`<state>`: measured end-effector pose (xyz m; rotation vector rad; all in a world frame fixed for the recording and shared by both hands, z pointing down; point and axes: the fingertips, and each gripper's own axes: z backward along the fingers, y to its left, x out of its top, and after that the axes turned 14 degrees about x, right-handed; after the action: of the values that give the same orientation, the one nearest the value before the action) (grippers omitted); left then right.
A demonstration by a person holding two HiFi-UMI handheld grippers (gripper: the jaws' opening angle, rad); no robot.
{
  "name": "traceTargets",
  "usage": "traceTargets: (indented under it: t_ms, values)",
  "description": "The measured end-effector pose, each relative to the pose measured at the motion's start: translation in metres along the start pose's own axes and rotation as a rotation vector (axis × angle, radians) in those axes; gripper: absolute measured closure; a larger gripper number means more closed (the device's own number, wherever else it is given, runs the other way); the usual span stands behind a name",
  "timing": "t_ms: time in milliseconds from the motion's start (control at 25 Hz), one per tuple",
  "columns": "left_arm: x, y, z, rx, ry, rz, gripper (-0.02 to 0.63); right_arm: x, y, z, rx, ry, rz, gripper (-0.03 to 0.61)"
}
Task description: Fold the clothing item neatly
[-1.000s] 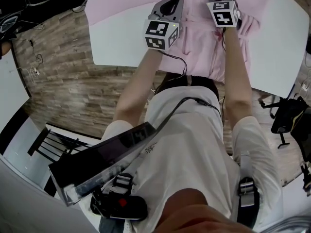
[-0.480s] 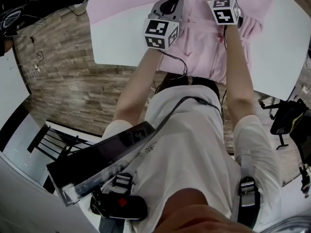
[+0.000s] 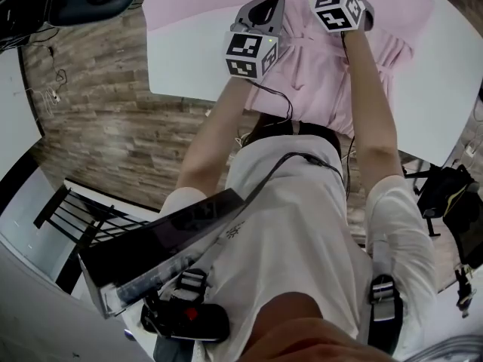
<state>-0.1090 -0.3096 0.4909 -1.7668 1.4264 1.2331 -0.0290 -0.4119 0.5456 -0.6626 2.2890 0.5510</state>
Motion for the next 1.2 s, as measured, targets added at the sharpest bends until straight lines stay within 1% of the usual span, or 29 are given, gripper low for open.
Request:
traceTargets:
  t_ms: [120,240,280,360,440,600,720,800,920,1040,1200]
  values:
    - [-0.001,0.019,0.006,0.035,0.001,0.012,0.621,0.014,0.004,-0.017,0.015,-0.001,0.045,0.565]
    - [-0.001,0.031,0.014,0.056,-0.001,0.017,0.621,0.024,0.011,-0.022,0.026,-0.030,0.063,0.563]
    - [-0.001,0.035,0.016,0.062,-0.002,0.019,0.621,0.027,0.013,-0.022,0.031,-0.041,0.064,0.554]
    - [-0.001,0.044,0.020,0.075,-0.004,0.024,0.621,0.032,0.018,-0.021,0.042,-0.055,0.067,0.498]
    - [-0.003,0.051,0.024,0.087,-0.005,0.033,0.621,0.031,0.023,-0.016,0.042,-0.057,0.058,0.491]
    - [-0.013,0.065,0.029,0.119,0.004,0.061,0.621,0.006,0.028,-0.003,0.050,-0.035,-0.020,0.491]
    - [-0.019,0.079,0.034,0.155,0.011,0.076,0.621,-0.009,0.037,-0.007,0.084,0.004,-0.037,0.502]
    - [-0.024,0.086,0.039,0.180,0.015,0.084,0.621,-0.018,0.045,-0.012,0.107,0.045,-0.019,0.554]
    - [-0.027,0.098,0.046,0.213,0.014,0.099,0.621,-0.022,0.050,-0.018,0.107,0.070,-0.001,0.571]
    - [-0.028,0.115,0.053,0.248,0.010,0.120,0.621,-0.008,0.048,-0.011,0.082,0.028,0.007,0.571]
    - [-0.036,0.142,0.062,0.320,0.002,0.149,0.621,0.028,0.062,0.018,0.081,-0.118,-0.002,0.571]
